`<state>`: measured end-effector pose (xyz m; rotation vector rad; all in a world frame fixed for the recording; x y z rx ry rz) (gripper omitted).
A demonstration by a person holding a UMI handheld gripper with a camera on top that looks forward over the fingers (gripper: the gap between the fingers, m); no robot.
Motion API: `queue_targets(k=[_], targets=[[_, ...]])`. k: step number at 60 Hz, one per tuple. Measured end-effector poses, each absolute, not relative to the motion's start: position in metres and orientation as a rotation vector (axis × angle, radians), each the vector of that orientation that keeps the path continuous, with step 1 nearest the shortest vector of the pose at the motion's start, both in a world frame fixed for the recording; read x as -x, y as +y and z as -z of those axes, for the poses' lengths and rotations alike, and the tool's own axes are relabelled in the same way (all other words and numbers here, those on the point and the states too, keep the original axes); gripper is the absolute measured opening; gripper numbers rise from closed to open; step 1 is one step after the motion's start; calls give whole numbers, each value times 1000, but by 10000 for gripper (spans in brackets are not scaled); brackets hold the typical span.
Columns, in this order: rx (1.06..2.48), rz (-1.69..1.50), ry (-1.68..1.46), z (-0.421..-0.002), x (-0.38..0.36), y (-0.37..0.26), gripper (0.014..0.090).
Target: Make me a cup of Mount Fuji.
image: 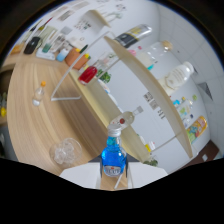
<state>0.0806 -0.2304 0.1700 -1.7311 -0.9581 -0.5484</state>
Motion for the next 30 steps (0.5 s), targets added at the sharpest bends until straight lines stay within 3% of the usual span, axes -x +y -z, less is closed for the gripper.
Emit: queue_targets(k=[15,30], targets=[[1755,83,-316,-214,-144,-242,350],[1921,9,-41,-127,-231,-241,347]])
